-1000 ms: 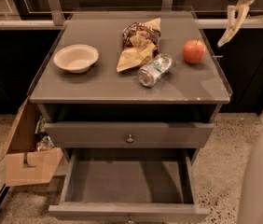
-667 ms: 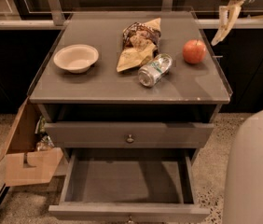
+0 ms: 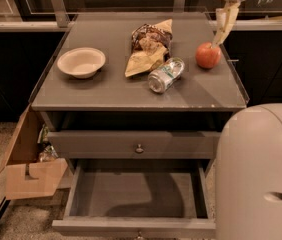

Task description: Place 7up can into middle drawer

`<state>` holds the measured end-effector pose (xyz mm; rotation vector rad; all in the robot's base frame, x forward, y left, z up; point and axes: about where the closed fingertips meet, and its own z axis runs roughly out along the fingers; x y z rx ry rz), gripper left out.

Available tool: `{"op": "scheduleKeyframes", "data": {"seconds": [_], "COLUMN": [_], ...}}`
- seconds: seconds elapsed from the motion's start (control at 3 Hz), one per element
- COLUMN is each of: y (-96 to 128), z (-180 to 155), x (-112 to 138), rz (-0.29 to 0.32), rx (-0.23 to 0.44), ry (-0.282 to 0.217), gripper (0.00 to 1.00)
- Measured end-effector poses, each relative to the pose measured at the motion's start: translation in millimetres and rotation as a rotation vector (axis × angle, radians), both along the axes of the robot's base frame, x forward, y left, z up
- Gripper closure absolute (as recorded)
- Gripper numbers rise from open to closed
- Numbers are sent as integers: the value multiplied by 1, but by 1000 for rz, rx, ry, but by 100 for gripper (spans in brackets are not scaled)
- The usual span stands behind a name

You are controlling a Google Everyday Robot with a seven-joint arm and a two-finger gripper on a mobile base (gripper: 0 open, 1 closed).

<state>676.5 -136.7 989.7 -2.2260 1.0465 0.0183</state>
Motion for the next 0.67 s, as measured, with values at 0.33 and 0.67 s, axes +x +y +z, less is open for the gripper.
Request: {"op": "scheduleKeyframes", "data": {"seconds": [0.33, 0.67], "y": [14, 21], "z": [-16, -29], "x": [8, 7], "rz": [26, 51], "rx": [27, 70], "ry": [32, 68], "gripper": [0, 0]}}
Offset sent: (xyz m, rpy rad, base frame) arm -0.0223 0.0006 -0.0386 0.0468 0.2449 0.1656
